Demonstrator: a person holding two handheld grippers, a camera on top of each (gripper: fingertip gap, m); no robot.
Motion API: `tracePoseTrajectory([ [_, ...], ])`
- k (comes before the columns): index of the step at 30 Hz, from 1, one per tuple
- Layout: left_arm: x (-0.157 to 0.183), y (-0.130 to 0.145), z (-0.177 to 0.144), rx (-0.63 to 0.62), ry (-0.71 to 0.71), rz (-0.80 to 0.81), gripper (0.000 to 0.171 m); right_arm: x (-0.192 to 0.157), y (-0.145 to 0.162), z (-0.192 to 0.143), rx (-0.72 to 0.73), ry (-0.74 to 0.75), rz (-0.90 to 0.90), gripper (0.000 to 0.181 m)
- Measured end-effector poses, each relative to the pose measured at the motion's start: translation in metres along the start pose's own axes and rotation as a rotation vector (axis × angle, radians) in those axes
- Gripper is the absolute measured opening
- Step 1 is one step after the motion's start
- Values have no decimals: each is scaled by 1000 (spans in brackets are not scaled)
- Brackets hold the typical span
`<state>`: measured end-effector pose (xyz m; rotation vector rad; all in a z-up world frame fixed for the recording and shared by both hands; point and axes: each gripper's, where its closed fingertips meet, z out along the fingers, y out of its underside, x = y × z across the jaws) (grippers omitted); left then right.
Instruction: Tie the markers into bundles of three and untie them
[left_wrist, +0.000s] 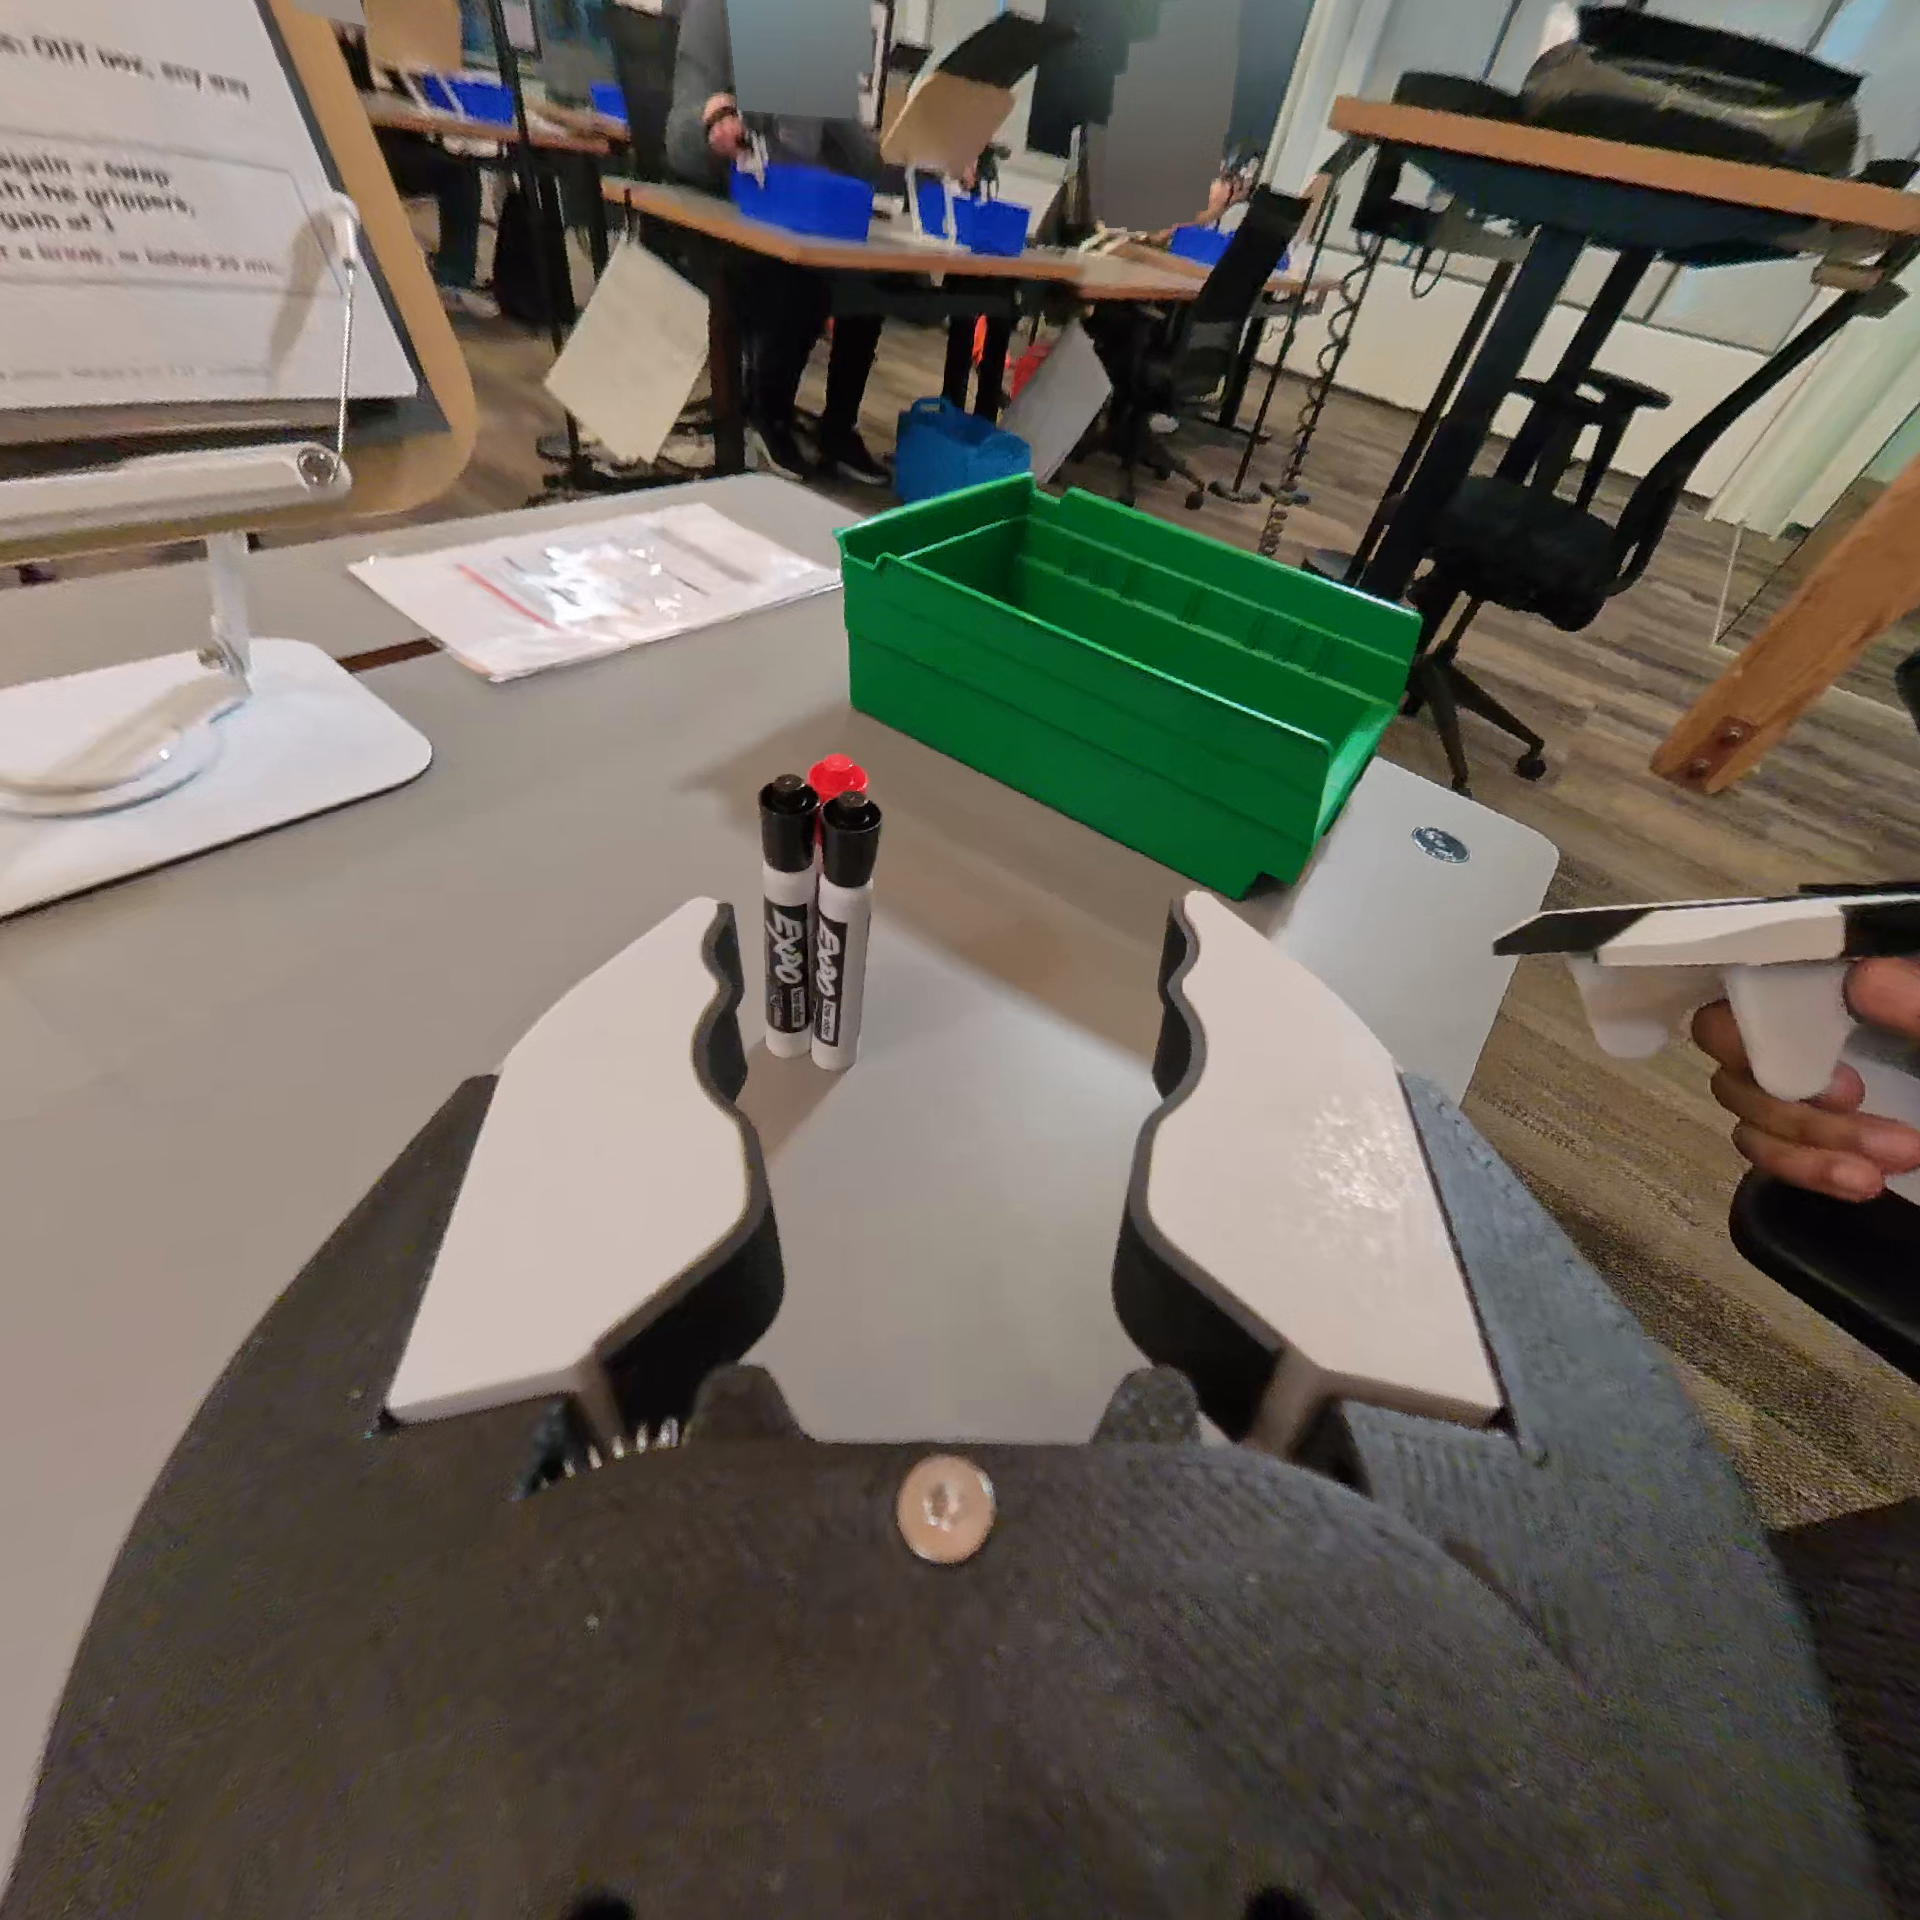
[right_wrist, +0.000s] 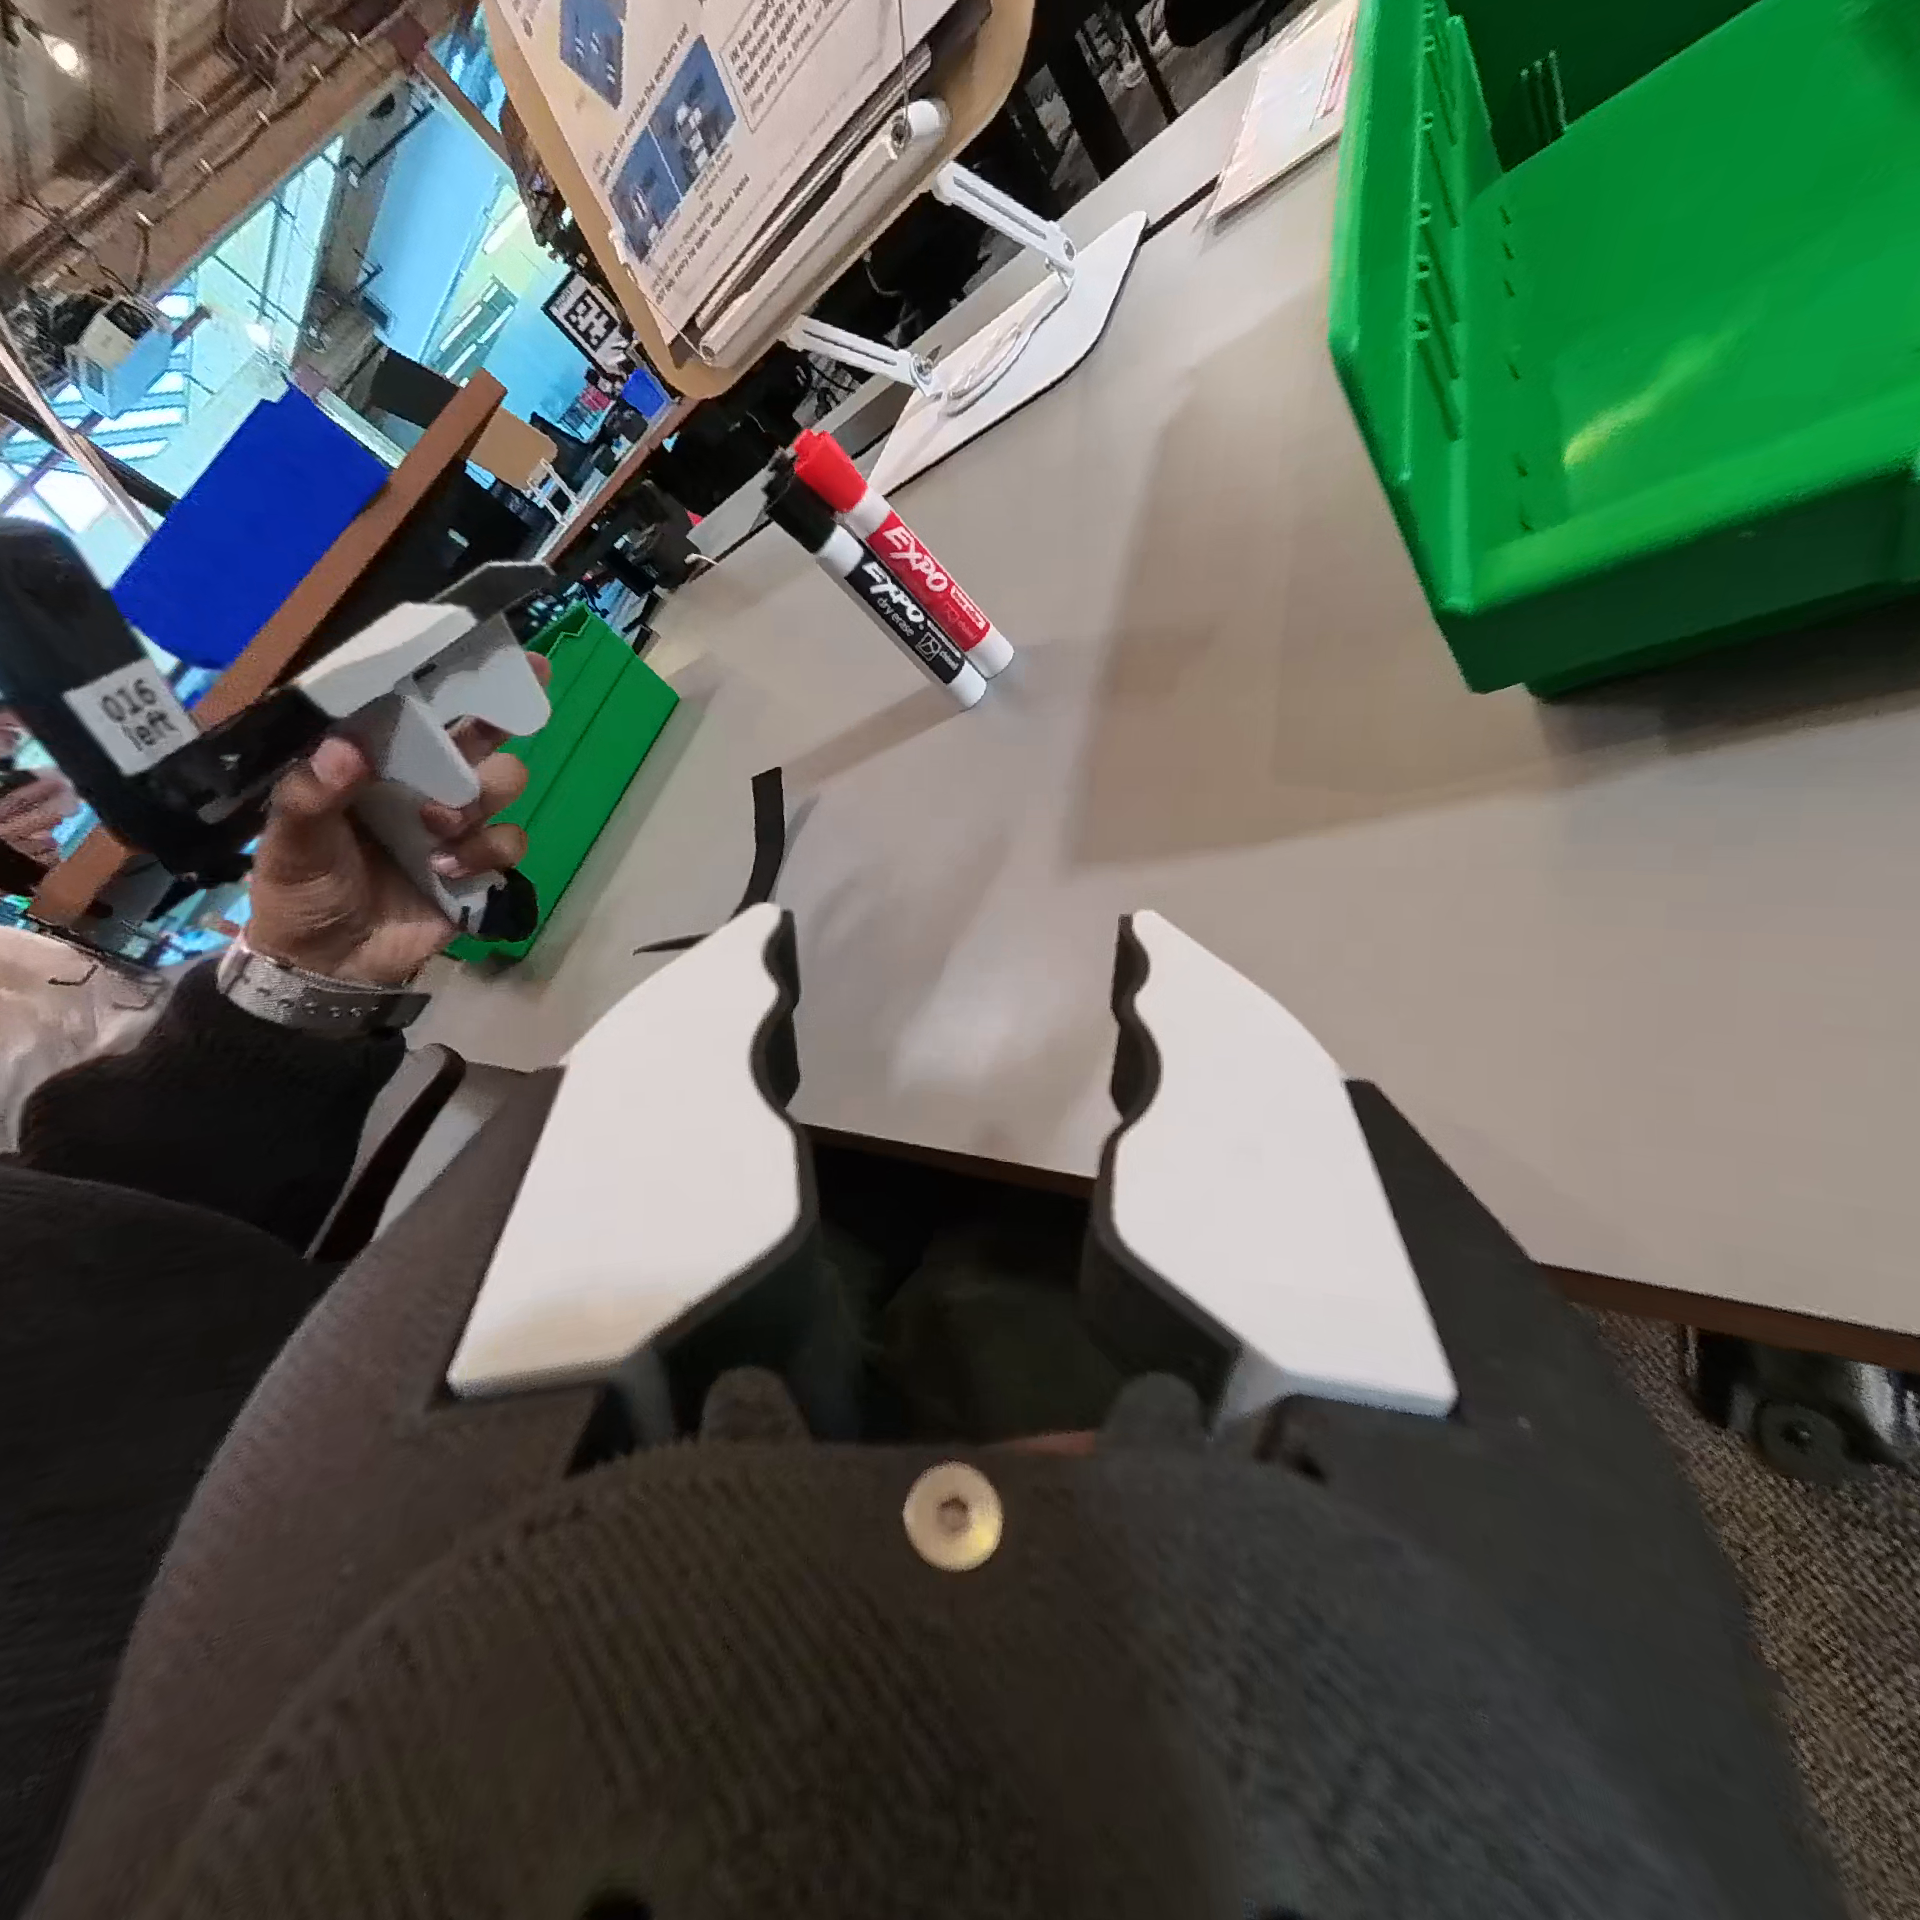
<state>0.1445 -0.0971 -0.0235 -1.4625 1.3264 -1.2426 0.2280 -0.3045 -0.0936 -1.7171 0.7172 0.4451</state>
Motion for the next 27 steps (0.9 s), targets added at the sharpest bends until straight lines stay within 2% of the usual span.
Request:
tracePoseTrajectory([
  [6,3,7,-14,37,-6,-19,79,1,-1,2,8,38,-17,58],
  [9,-1,7,-20,40,-32,22,79,1,-1,3,15,48,-18,58],
  [14,0,10,-18,-2,-63,160,77,0,-2,3,25,56,-24,58],
  [17,6,12,-11,-61,-84,345,77,0,-3,1,32,52,-21,58],
  [19,11,18,-2,-152,-81,536,79,0,-3,1,34,50,-26,59],
  [21,11,22,6,-243,-87,805,80,-1,-3,1,33,48,-36,59],
  [24,4,14,18,-351,-130,1394,81,-4,-3,-1,35,41,-47,59],
  [27,2,7,34,-455,-104,2002,82,-7,-3,-2,36,35,-53,61],
])
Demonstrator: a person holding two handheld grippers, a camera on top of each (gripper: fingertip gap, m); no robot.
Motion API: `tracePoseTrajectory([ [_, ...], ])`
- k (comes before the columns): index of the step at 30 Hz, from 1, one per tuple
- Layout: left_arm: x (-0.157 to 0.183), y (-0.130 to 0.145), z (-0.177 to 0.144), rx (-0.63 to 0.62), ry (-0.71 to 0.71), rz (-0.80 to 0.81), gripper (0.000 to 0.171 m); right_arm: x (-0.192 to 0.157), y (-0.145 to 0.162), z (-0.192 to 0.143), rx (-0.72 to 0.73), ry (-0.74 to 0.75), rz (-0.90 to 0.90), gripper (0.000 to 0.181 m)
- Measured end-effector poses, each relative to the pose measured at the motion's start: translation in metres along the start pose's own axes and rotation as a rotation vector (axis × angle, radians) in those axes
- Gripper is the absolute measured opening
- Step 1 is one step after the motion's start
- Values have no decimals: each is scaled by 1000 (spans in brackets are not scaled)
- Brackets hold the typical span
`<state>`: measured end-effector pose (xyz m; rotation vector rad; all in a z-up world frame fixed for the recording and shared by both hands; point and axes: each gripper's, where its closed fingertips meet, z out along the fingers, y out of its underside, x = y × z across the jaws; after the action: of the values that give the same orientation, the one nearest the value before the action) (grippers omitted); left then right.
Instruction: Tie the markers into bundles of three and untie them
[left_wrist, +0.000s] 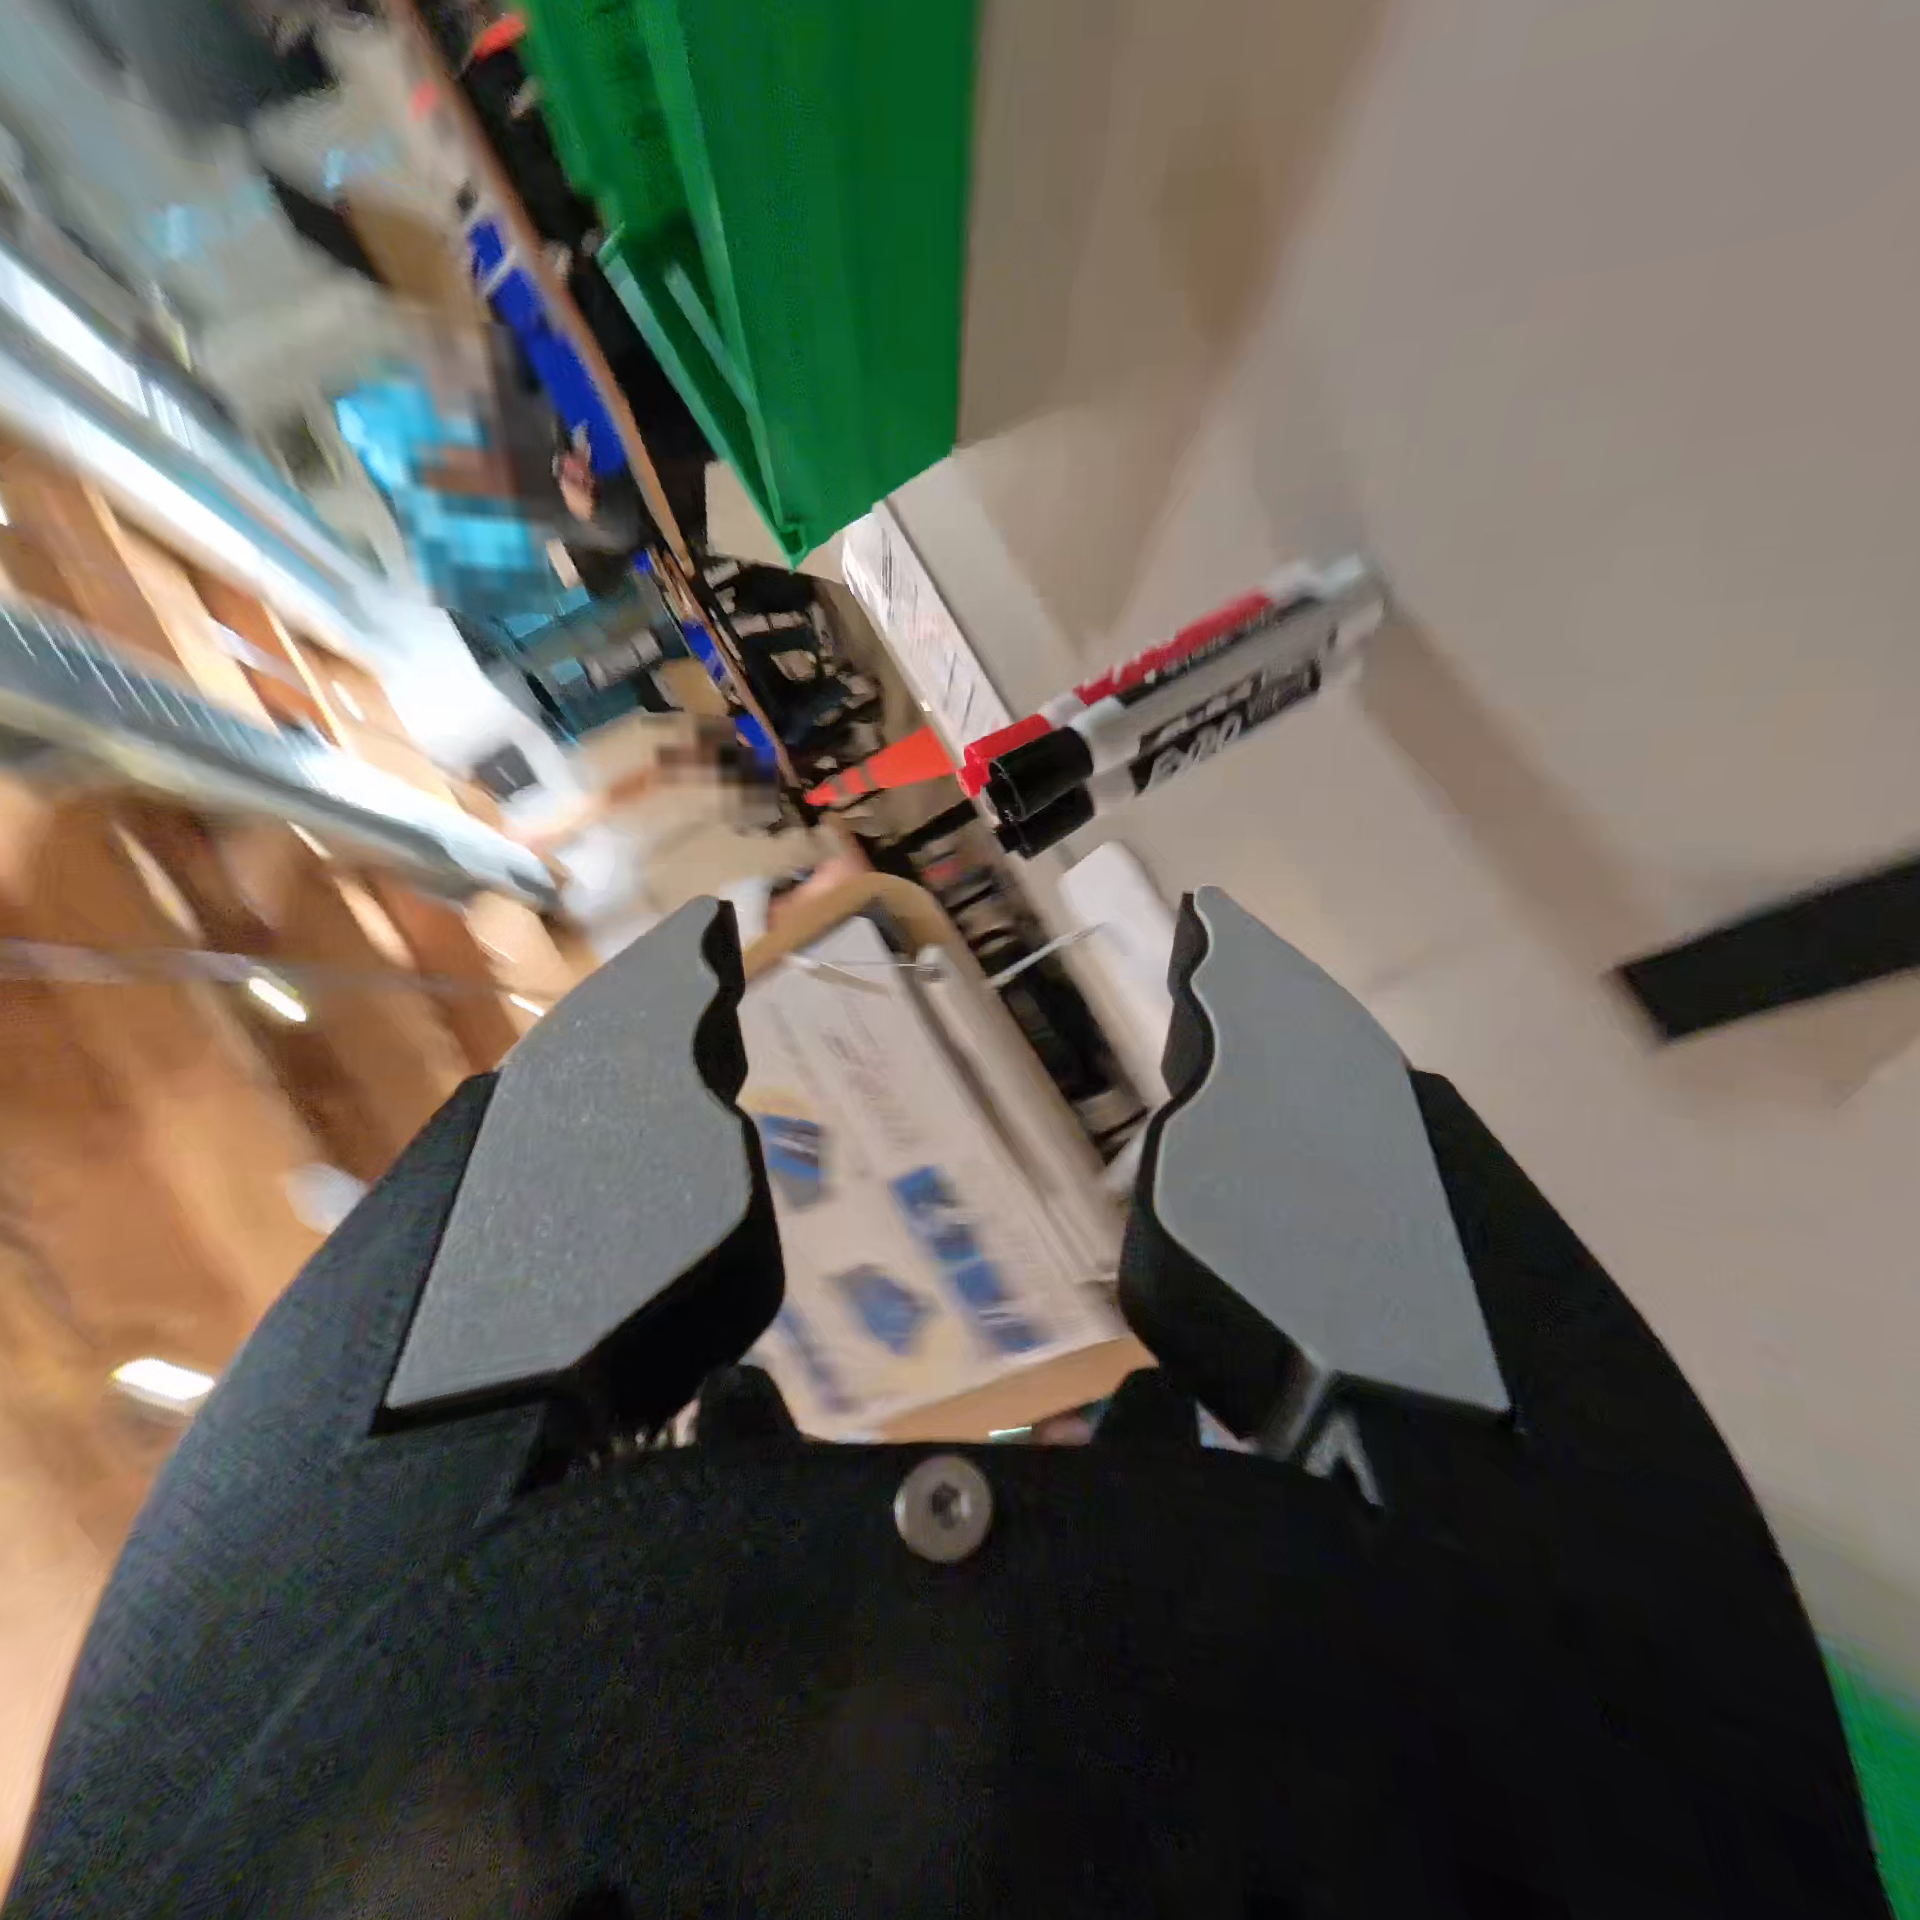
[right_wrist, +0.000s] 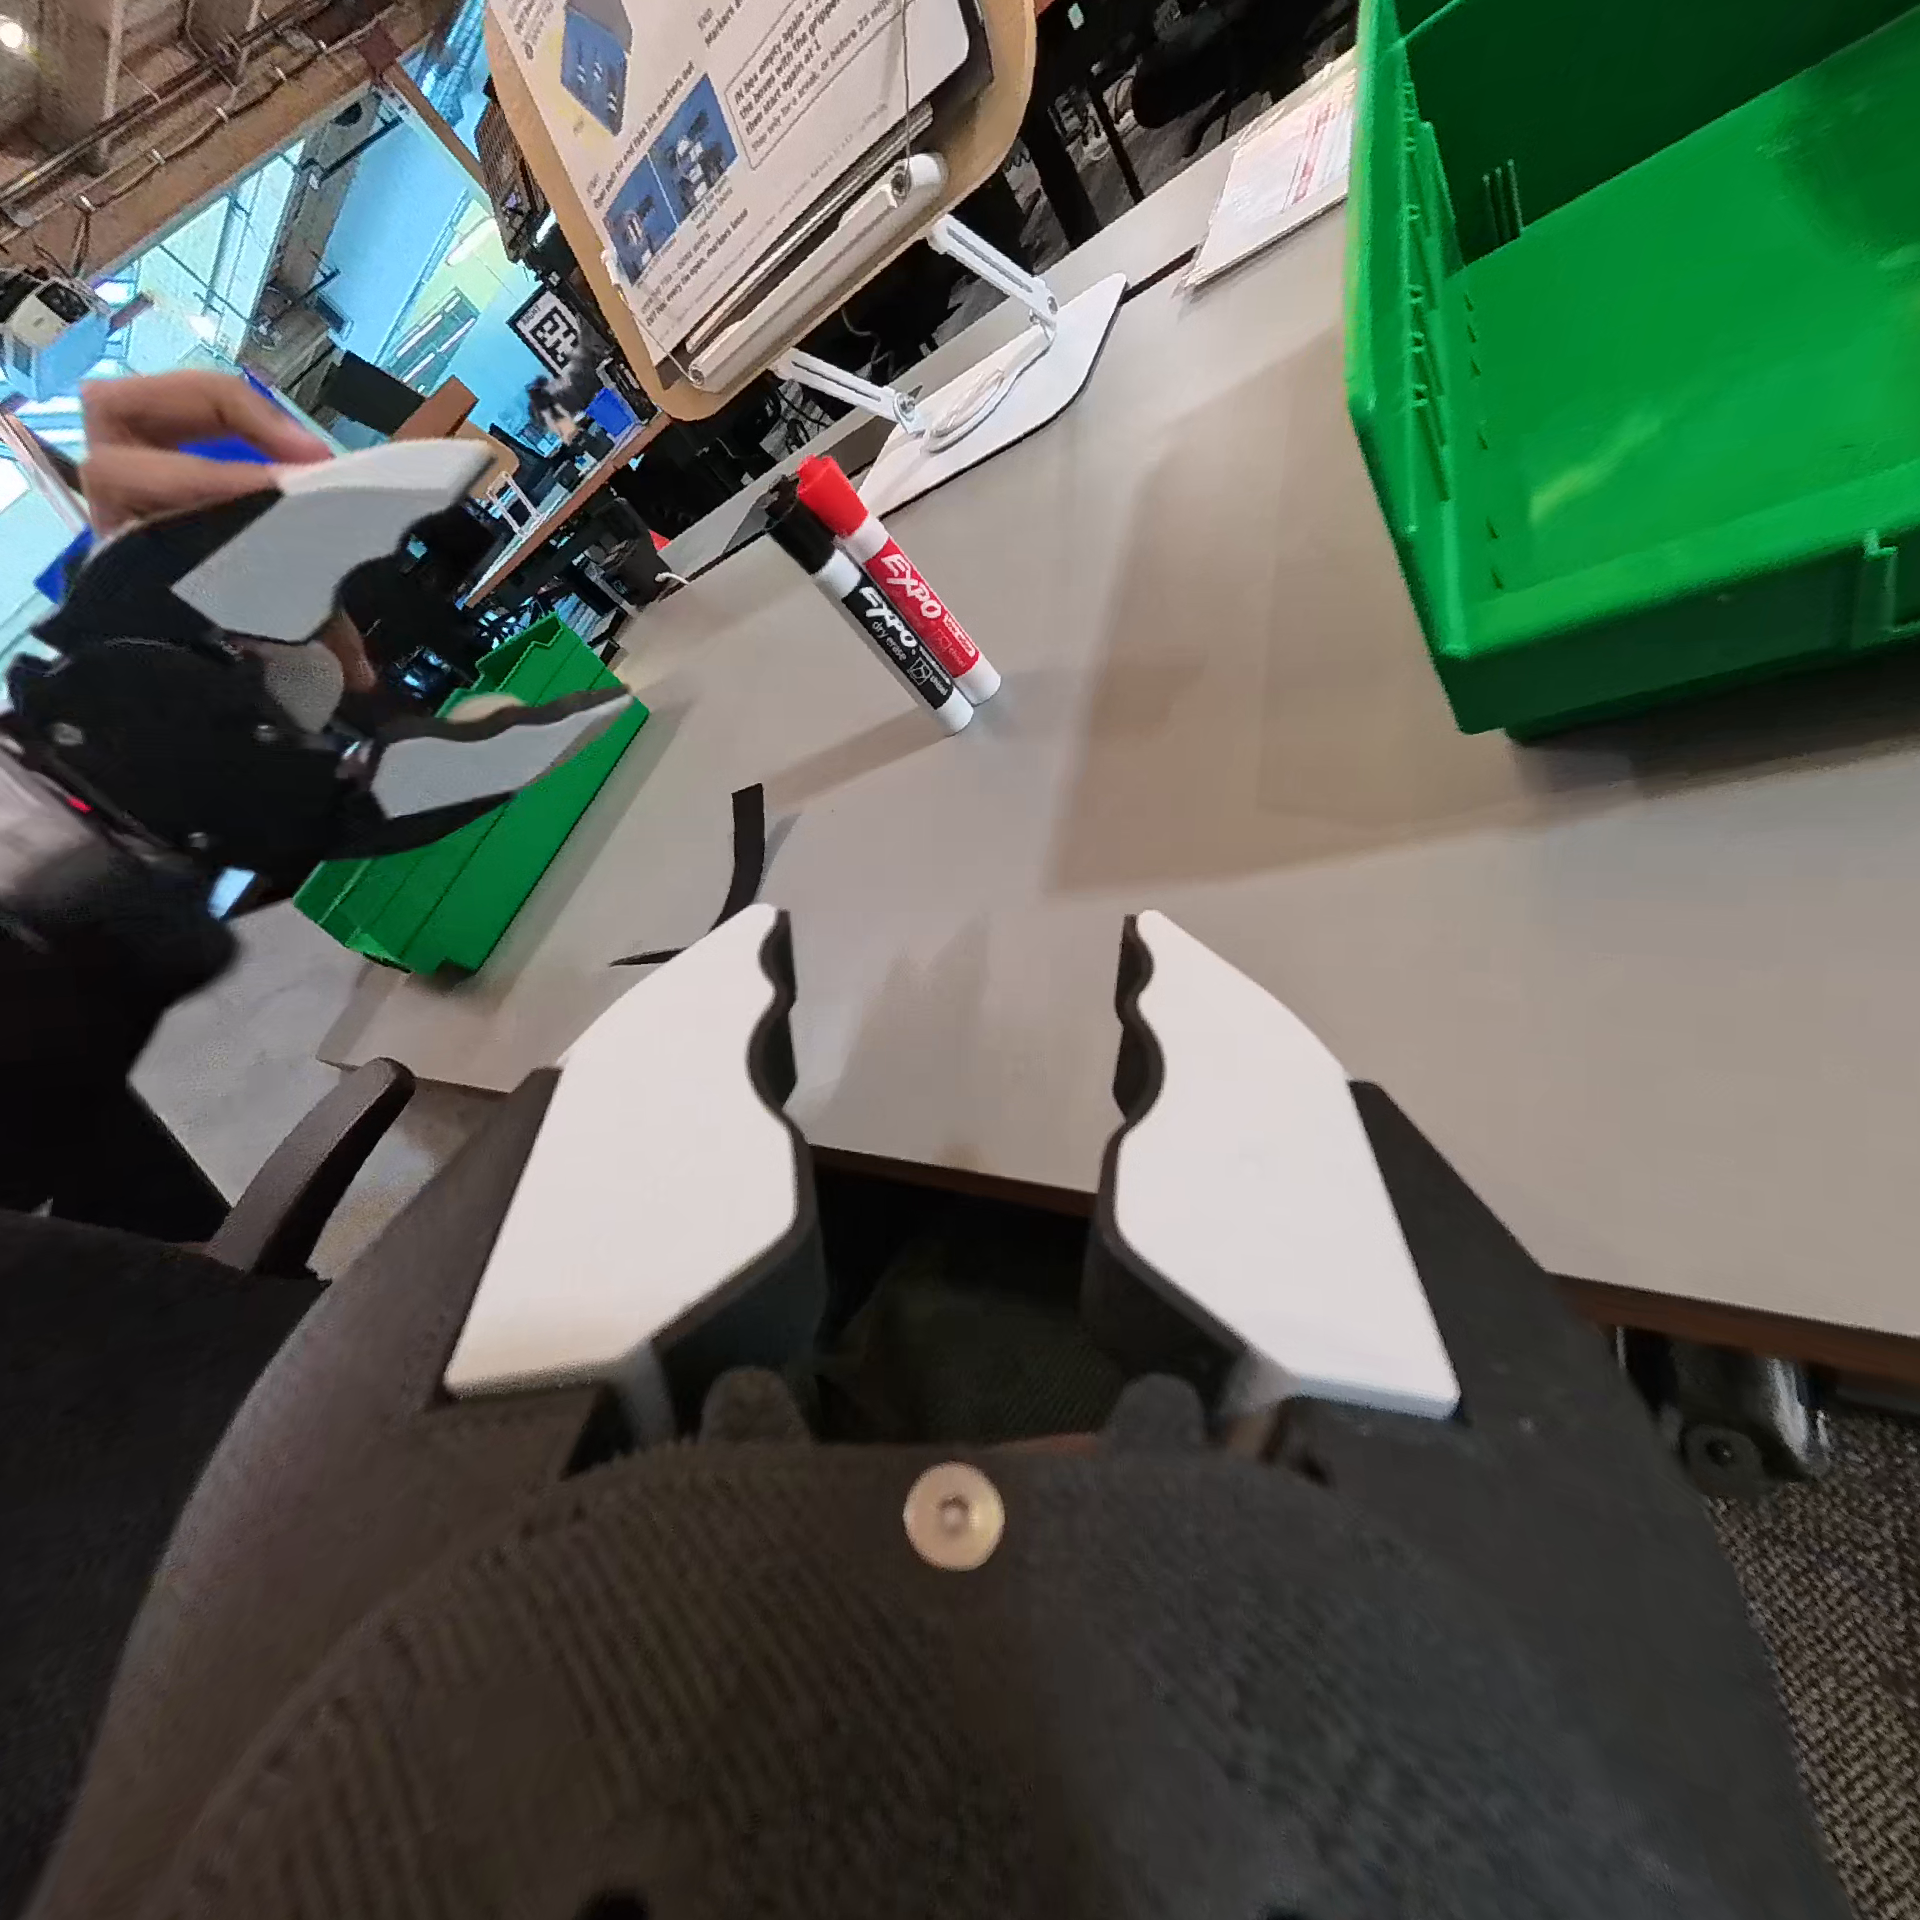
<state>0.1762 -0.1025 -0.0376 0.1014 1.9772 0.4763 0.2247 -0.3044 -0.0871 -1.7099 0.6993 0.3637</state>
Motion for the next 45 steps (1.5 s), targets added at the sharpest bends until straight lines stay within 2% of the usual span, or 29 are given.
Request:
tracePoseTrajectory([
  [3,4,1,16,-76,97,449,80,-4,2,-1,-13,-8,-16,62],
  [5,7,5,29,-159,171,665,82,-8,5,-1,-33,-19,-31,62],
  [9,17,2,48,-277,289,915,82,-12,10,-2,-68,-34,-59,63],
  [12,20,-8,59,-306,297,1024,80,-13,10,-7,-72,-29,-89,62],
  [14,26,-11,63,-322,340,1039,78,-11,7,-10,-61,-24,-102,62],
  [17,31,-10,70,-336,369,1099,60,-11,2,-14,-28,-67,-48,61],
  [19,32,-8,75,-341,385,1149,61,-9,-1,-16,-12,-94,-1,61],
  [23,35,1,80,-400,469,1139,65,-3,-5,-19,12,-123,71,62],
  [29,33,12,93,-450,539,1157,78,3,-7,-19,31,-154,142,61],
  [39,47,20,112,-464,614,1203,77,10,-8,-18,43,-170,201,61],
  [45,51,29,107,-506,709,1176,79,11,-9,-19,51,-184,223,61],
])
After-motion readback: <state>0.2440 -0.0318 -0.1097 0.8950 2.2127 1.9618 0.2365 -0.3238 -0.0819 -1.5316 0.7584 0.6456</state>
